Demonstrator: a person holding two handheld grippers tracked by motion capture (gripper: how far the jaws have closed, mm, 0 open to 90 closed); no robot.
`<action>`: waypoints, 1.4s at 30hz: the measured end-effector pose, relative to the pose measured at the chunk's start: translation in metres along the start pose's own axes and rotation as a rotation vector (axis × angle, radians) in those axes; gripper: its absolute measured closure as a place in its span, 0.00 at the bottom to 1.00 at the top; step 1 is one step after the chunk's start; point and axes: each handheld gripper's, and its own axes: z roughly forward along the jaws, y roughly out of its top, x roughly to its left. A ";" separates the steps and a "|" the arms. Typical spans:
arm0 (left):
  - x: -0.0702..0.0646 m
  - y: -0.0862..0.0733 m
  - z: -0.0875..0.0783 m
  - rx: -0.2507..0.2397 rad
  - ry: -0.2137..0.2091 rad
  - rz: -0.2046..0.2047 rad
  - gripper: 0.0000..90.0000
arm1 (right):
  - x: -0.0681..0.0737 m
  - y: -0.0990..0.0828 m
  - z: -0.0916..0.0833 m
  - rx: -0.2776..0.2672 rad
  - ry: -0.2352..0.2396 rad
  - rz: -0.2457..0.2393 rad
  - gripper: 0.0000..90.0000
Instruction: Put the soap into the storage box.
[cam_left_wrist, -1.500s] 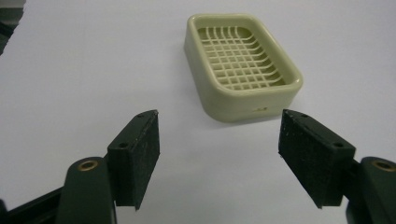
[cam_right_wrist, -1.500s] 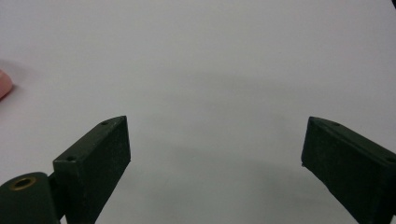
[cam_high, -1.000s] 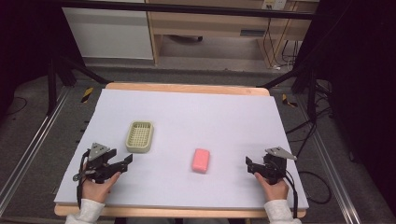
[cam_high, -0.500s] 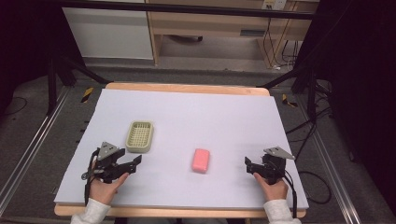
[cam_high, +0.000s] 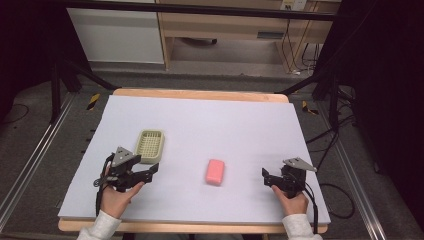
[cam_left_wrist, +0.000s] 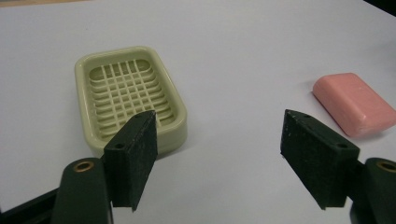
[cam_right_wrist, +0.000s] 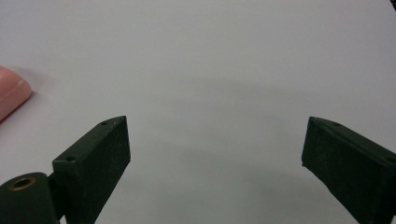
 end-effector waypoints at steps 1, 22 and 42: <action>-0.001 0.001 0.001 -0.001 -0.002 0.002 0.30 | 0.000 0.000 0.000 0.001 0.001 -0.001 0.09; -0.033 0.025 0.030 0.009 -0.055 0.047 0.30 | 0.000 0.000 0.001 0.010 0.010 0.003 0.09; -0.072 0.042 0.056 0.043 -0.106 0.084 0.30 | 0.001 0.000 0.001 0.011 0.014 0.003 0.09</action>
